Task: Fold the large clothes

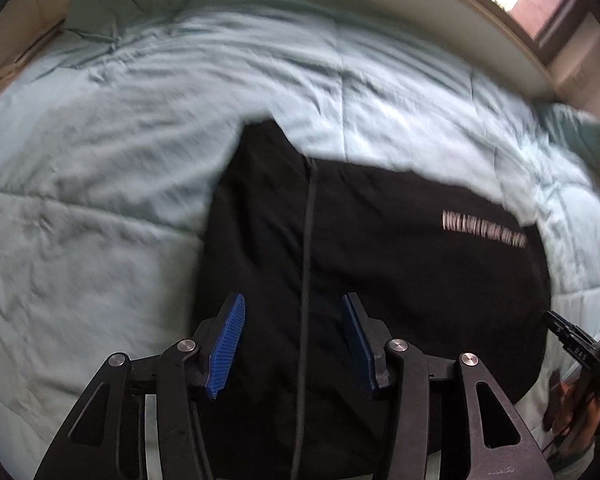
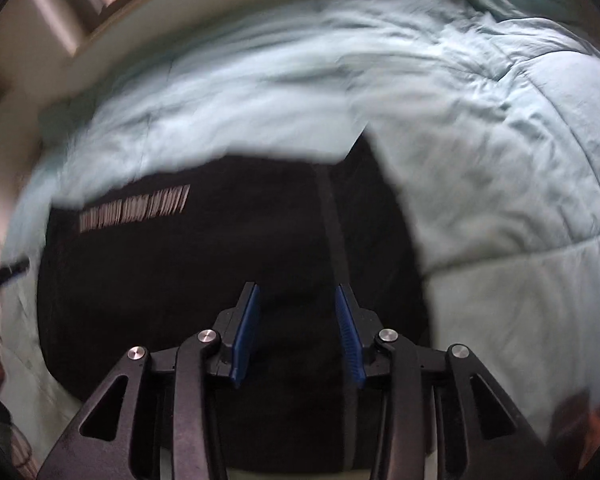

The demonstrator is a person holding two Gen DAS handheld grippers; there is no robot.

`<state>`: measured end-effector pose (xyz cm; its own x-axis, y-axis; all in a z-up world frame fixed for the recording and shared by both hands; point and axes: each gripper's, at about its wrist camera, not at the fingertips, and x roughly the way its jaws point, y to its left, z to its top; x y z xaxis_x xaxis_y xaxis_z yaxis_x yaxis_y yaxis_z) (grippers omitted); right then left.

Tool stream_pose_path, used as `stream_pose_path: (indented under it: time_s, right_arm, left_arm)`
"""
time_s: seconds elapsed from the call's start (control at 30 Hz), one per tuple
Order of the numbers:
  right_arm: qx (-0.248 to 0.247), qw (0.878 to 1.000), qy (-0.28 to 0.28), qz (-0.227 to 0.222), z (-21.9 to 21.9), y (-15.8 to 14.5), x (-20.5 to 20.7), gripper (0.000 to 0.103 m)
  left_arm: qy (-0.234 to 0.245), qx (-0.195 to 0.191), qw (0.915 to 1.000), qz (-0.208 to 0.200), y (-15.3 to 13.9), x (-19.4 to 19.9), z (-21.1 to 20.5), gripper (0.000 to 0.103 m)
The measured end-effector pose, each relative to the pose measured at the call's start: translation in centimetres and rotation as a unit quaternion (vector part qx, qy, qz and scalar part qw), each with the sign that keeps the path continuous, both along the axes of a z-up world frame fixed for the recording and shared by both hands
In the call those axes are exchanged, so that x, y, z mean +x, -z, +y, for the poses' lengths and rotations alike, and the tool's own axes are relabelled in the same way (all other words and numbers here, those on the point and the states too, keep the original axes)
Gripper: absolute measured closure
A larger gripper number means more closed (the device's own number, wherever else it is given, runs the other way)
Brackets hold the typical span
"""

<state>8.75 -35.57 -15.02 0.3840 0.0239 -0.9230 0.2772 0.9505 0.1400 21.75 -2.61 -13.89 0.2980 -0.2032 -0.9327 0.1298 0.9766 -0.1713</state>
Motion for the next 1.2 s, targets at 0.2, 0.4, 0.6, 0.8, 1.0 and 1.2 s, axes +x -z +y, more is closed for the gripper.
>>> stream_pose_path:
  time_s: [0.2, 0.4, 0.6, 0.8, 1.0, 1.2]
  right_arm:
    - [-0.006, 0.999, 0.004, 0.037, 2.3, 3.7, -0.5, 0.061]
    - [-0.009, 1.0, 0.002, 0.027, 2.4, 1.7, -1.4, 0.061]
    - [-0.027, 1.0, -0.001, 0.011, 3.7, 0.7, -4.0, 0.061]
    - [0.016, 0.997, 0.017, 0.068, 2.8, 4.3, -4.1, 0.061]
    - [0.024, 0.999, 0.02, 0.042, 1.8, 2.3, -4.8, 0.06]
    - [0.005, 1.0, 0.015, -0.02, -0.1, -1.1, 0.0, 0.06]
  left_arm:
    - [-0.02, 0.018, 0.9972, 0.069, 6.6, 0.4, -1.4, 0.049]
    - [-0.007, 0.029, 0.9989, 0.035, 2.5, -0.5, -1.7, 0.049]
    - [0.023, 0.027, 0.9993, 0.008, 0.7, -4.1, -2.2, 0.048]
    - [-0.008, 0.015, 0.9966, 0.08, 5.5, -3.9, -1.1, 0.048]
    - [-0.002, 0.02, 0.999, 0.039, 2.0, -4.0, -0.3, 0.048]
    - [-0.021, 0.03, 0.9993, -0.008, -0.6, 1.6, 0.0, 0.048]
